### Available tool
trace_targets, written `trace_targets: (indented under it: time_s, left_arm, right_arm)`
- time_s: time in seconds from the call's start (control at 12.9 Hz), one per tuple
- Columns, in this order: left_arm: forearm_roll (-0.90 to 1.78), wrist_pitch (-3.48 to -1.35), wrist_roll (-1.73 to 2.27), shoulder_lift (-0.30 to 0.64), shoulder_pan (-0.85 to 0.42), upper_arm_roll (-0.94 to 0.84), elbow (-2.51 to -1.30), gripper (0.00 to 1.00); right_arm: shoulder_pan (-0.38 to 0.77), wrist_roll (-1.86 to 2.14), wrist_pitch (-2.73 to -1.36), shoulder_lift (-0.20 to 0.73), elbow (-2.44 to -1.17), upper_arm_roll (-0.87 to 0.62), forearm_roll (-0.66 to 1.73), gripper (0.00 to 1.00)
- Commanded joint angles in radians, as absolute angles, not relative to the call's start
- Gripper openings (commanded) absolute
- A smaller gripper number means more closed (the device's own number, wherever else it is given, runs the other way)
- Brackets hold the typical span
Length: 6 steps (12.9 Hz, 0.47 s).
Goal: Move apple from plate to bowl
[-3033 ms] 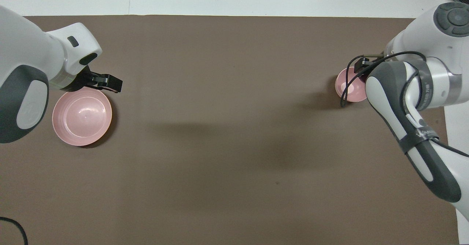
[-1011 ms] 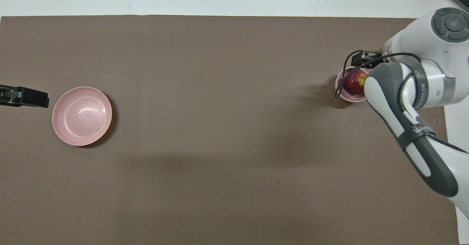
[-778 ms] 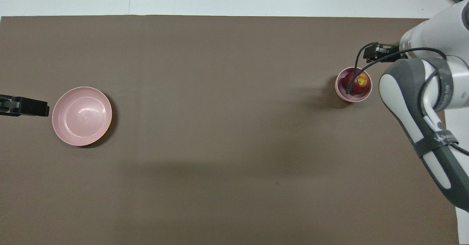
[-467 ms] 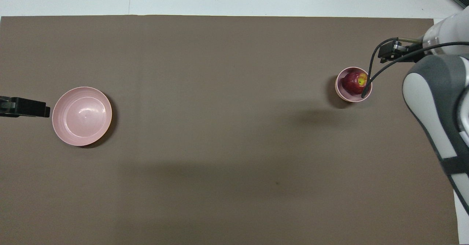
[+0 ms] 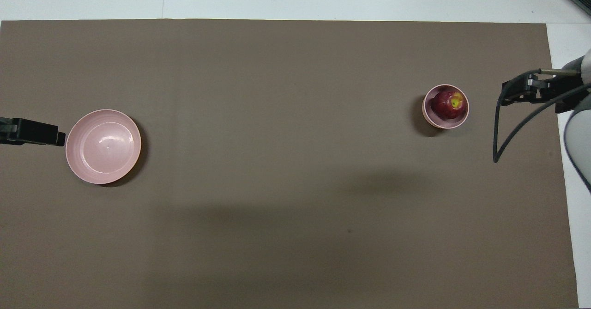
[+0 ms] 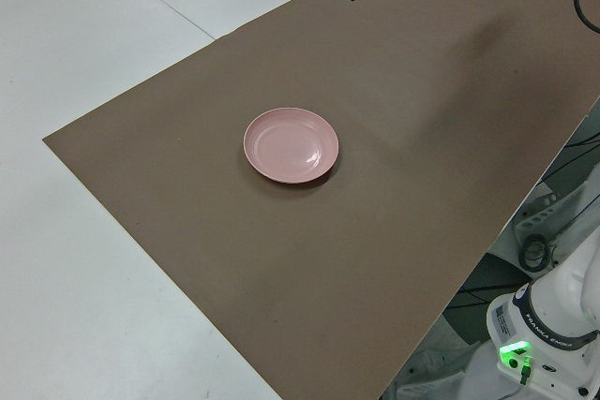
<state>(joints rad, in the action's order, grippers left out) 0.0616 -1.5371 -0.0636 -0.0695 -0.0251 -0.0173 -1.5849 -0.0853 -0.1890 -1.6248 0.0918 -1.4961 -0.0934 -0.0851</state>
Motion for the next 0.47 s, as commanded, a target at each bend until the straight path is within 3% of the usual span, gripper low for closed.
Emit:
trace_targets:
  time_s: [0.0, 0.39]
  left_arm:
    - [0.066, -1.489, -0.075, -0.031, -0.051, 0.003, -1.519, 1.00]
    - [0.067, -1.480, -0.069, -0.035, -0.040, 0.009, -1.523, 1.00]
  right_arm:
    - [-0.097, -0.160, -1.562, 0.025, -1.508, -0.094, -0.031, 1.00]
    - [-0.092, -0.160, -1.526, -0.003, -1.511, -0.097, -0.031, 1.00]
